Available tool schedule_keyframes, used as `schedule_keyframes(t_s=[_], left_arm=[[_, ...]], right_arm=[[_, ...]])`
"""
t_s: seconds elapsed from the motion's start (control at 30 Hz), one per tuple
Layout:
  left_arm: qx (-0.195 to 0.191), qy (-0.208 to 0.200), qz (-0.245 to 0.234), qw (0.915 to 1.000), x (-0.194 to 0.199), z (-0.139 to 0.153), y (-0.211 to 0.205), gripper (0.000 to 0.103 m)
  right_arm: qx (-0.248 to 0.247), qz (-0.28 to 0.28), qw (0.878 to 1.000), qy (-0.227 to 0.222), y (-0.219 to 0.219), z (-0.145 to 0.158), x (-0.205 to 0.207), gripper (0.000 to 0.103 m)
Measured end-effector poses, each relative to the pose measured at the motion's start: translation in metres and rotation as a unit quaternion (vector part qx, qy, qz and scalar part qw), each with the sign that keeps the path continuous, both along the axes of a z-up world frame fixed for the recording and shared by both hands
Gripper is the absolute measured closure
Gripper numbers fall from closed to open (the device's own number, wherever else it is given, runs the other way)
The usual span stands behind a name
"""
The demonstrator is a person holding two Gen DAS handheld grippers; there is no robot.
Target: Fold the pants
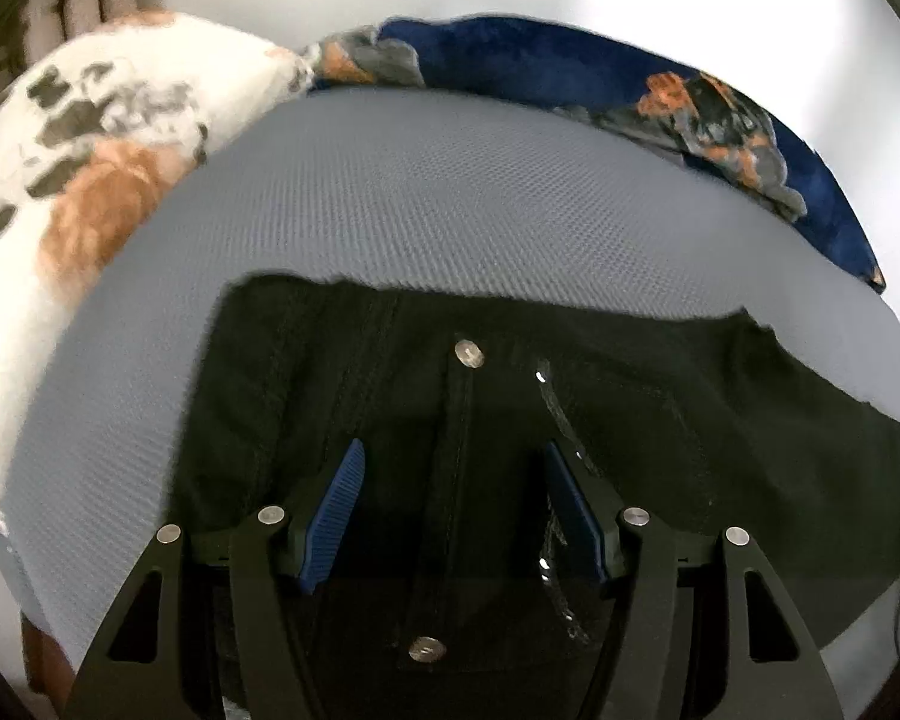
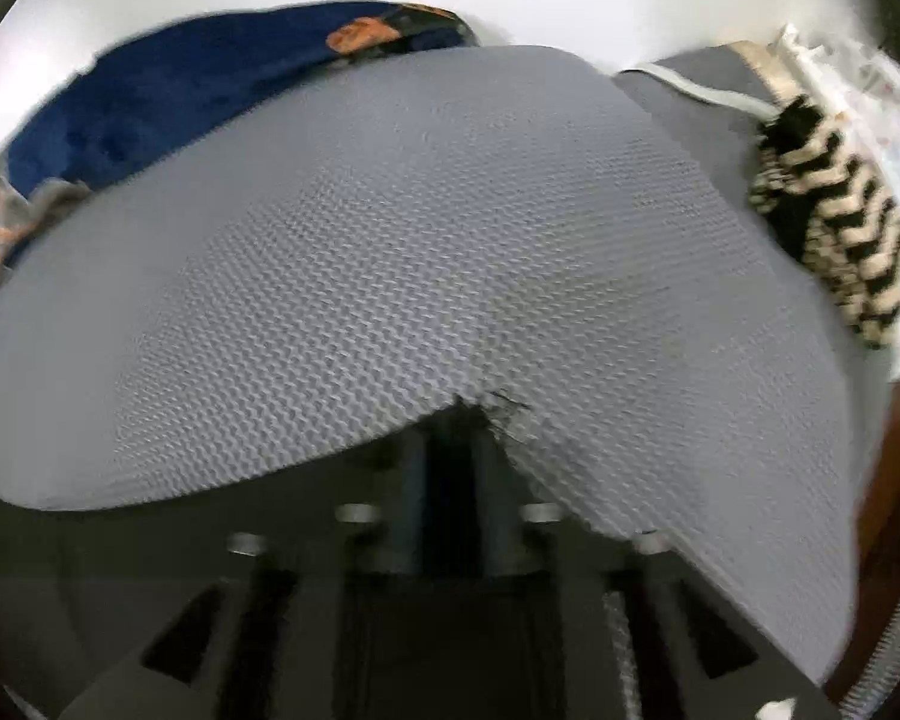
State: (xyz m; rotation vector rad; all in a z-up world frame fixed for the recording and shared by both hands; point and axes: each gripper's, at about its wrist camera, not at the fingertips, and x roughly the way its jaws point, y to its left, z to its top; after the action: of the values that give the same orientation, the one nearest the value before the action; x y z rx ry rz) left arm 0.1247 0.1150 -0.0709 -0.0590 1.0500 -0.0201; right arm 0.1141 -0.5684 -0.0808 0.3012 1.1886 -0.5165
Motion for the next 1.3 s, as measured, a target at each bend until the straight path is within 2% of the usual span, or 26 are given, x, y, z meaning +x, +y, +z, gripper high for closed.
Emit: schedule_keyframes(t_s=[0.03,0.1,0.17,0.23,0.3,0.37,0.47,0.57,0.6,0.67,0.73,0.77,0.8,0.87,0.93,1.0,1.1,1.13,1.17,1.2,1.3], left_arm=[[0.007,-0.009,0.002,0.9999,0.000,0.004,0.003,0.040],[0.007,-0.023,0.007,0.9997,0.000,0.011,0.015,0.040],[0.016,-0.023,0.015,0.9995,0.003,0.011,0.026,0.040],[0.017,-0.019,0.021,0.9995,0.007,0.008,0.036,0.040],[0.014,-0.015,0.026,0.9994,0.010,0.005,0.046,0.040],[0.010,-0.012,0.027,0.9995,0.011,0.001,0.050,0.040],[0.016,0.001,0.030,0.9994,0.012,-0.010,0.056,0.040],[-0.007,0.001,0.030,0.9995,0.011,-0.014,0.063,0.038],[-0.012,0.001,0.029,0.9995,0.011,-0.015,0.065,0.037],[-0.018,0.003,0.027,0.9995,0.012,-0.016,0.067,0.036],[-0.020,0.002,0.023,0.9996,0.012,-0.018,0.069,0.035],[-0.021,0.002,0.022,0.9995,0.013,-0.018,0.070,0.034],[-0.028,0.002,0.022,0.9994,0.013,-0.019,0.072,0.034],[-0.043,0.002,0.024,0.9988,0.014,-0.021,0.077,0.032],[-0.053,0.001,0.025,0.9983,0.014,-0.023,0.081,0.032],[-0.055,-0.003,0.025,0.9982,0.015,-0.024,0.081,0.031],[-0.059,-0.005,0.028,0.9979,0.016,-0.026,0.082,0.028],[-0.060,-0.004,0.030,0.9977,0.017,-0.026,0.083,0.028],[-0.062,-0.004,0.031,0.9976,0.017,-0.026,0.084,0.027],[-0.062,-0.003,0.032,0.9976,0.017,-0.025,0.084,0.027],[-0.041,-0.010,0.035,0.9985,0.014,-0.015,0.078,0.031]], right_arm=[[-0.013,0.006,1.000,-0.009,0.009,0.010,0.002,0.068],[-0.008,0.044,0.998,-0.043,0.032,0.033,0.009,0.068],[0.012,0.093,0.993,-0.067,0.066,0.049,0.024,0.068],[0.050,0.168,0.981,-0.084,0.113,0.061,0.043,0.068],[0.083,0.243,0.963,-0.087,0.166,0.065,0.065,0.068],[0.123,0.316,0.937,-0.084,0.222,0.064,0.085,0.068],[0.178,0.409,0.892,-0.073,0.307,0.056,0.111,0.068],[0.193,0.470,0.860,-0.044,0.372,0.040,0.129,0.068],[0.191,0.485,0.853,-0.032,0.388,0.032,0.135,0.068],[0.190,0.499,0.845,-0.015,0.408,0.020,0.149,0.068],[0.193,0.505,0.841,-0.001,0.423,0.009,0.158,0.070],[0.201,0.505,0.839,0.002,0.426,0.005,0.161,0.075],[0.206,0.507,0.837,-0.001,0.429,0.004,0.166,0.094],[0.182,0.507,0.842,-0.017,0.429,0.007,0.171,0.096],[0.180,0.493,0.851,-0.015,0.428,0.000,0.182,0.098],[0.164,0.487,0.858,-0.017,0.428,-0.012,0.185,0.098],[0.183,0.459,0.869,-0.026,0.423,-0.015,0.188,0.095],[0.178,0.458,0.870,-0.027,0.422,-0.013,0.188,0.090],[0.173,0.457,0.872,-0.028,0.419,-0.009,0.185,0.078],[0.166,0.451,0.876,-0.032,0.415,-0.003,0.182,0.074],[0.156,0.437,0.883,-0.066,0.401,0.021,0.165,0.073]])
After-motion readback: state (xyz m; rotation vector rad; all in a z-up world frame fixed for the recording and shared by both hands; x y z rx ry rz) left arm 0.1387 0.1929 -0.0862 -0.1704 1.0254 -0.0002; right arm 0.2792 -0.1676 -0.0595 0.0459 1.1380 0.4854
